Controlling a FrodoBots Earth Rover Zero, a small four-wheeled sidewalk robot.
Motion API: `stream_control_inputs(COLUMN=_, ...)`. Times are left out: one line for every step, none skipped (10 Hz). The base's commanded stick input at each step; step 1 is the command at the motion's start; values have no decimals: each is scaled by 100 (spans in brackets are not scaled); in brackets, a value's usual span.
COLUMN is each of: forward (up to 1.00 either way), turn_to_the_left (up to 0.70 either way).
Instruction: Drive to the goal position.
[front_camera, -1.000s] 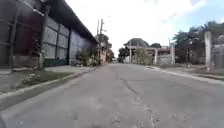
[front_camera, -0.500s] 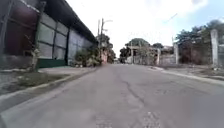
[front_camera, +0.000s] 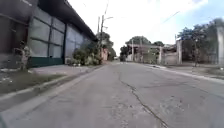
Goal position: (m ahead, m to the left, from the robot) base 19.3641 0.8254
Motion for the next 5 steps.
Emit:
stream_control_inputs(forward=100, turn_to_the_left=0)
stream_control_inputs(forward=100, turn_to_the_left=0)
stream_control_inputs(forward=100, turn_to_the_left=0)
stream_control_inputs(forward=100, turn_to_the_left=4)
stream_control_inputs(forward=100, turn_to_the_left=-17)
